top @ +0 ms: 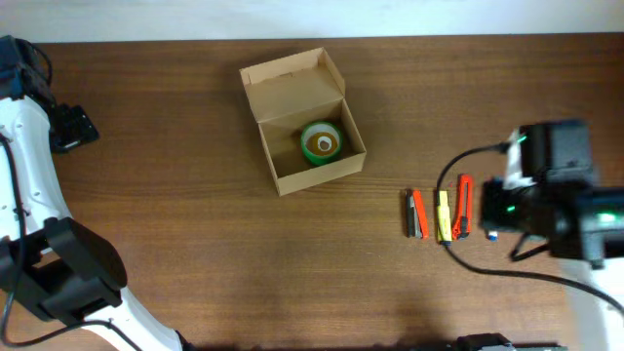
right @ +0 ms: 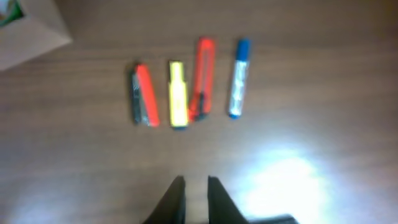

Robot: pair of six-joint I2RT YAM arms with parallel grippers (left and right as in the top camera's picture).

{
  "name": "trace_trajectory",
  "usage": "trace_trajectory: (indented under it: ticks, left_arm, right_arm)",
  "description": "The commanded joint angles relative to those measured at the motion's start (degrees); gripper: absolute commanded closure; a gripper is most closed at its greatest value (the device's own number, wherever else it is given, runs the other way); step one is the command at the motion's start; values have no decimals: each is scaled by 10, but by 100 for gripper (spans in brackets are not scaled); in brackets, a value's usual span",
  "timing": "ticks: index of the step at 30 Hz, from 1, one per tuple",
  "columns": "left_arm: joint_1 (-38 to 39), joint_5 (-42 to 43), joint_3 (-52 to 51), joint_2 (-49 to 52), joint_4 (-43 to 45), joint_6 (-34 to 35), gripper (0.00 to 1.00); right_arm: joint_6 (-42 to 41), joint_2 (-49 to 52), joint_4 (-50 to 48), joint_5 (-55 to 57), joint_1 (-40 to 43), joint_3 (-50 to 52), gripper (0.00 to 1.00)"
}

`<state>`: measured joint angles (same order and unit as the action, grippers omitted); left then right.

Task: Pack container
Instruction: 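Release the yellow tape and move the right gripper to the stapler, then grasp the red stapler with the right gripper, then carry the red stapler into the box beside the tape rolls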

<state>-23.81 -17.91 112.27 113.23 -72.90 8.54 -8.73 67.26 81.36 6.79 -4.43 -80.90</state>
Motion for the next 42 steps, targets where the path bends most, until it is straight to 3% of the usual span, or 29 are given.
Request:
trace_trajectory:
  ticks: [1,2,5,11,20,33,35,42]
  left_arm:
    - [-3,2,-2,-4,1,-9,0]
    - [-3,2,-2,-4,1,-9,0]
    - [-3,2,-2,-4,1,-9,0]
    - [-3,2,-2,-4,1,-9,0]
    - [-3,2,-2,-4,1,-9,0]
    - [-3,2,-2,-4,1,-9,0]
    - [-3,2,-2,-4,1,-9,0]
    - [-3,2,-2,-4,1,-9,0]
  right_arm:
    - [-26,12,-81,-88,-30,124,79]
    - [-32,29,-138,-101,-42,172,68]
    - [-42,110,-224,-123,-50,226,55]
    - [-36,292,-280,-149,-50,226,48]
    - [-22,303,-311,-151,-49,225,20]
    - [-21,325,-324,-75,-48,224,22]
    - [-20,339,-324,-71,-48,224,26]
    - [-21,362,-337,-71,-48,224,57]
